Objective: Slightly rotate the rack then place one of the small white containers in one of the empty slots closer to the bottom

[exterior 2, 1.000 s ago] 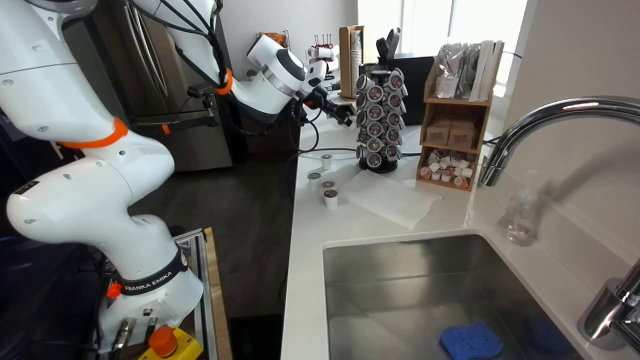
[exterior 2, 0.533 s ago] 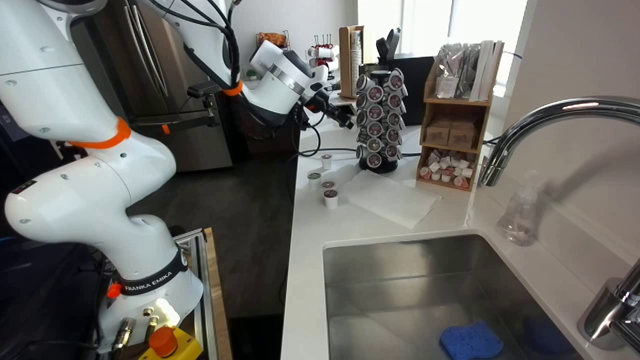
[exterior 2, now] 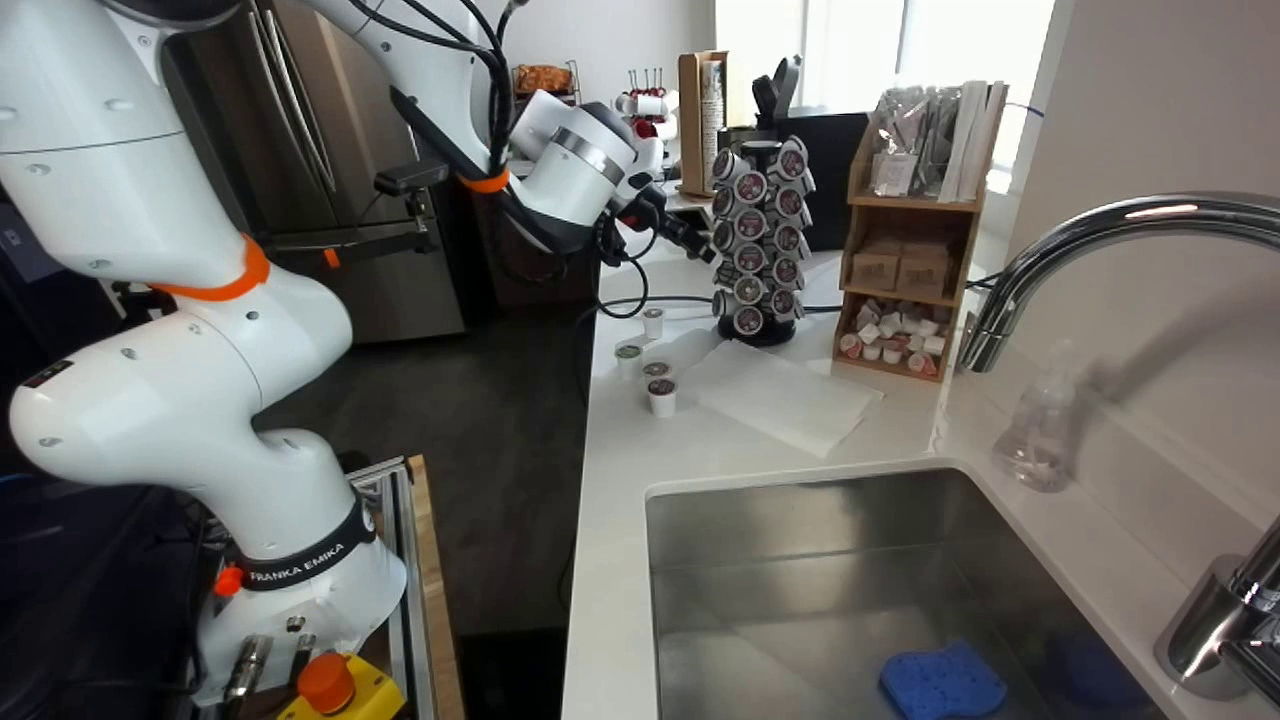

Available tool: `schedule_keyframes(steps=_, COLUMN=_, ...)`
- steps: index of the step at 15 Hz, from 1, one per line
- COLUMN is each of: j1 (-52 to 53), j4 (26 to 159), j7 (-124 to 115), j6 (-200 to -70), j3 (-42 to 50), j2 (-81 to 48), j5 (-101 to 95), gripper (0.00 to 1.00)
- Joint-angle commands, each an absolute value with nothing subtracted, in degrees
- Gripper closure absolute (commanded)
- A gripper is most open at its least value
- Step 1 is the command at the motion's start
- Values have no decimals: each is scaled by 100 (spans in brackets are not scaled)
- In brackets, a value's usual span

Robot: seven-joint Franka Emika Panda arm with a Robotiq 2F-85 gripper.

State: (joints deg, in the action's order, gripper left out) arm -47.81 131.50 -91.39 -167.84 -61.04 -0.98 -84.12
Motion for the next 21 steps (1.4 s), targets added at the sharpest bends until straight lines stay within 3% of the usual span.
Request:
schedule_keyframes(steps=1, j1=-4781, j4=13146, j7=-9139, j6=-16783, j3=-6106, j2=-103, j5=-8413, gripper=46)
schedule_keyframes(steps=2, j1=-4781, j4=13143, j7=-9139, j6=-16782, j3=-6108, j2=-104, j5=-8414, gripper=71)
schedule_keyframes(steps=21, j1=-4515, j4=12805, j7=-9882, j6=-16073, j3=-6069, j2=-992, j5=-9503, gripper=71)
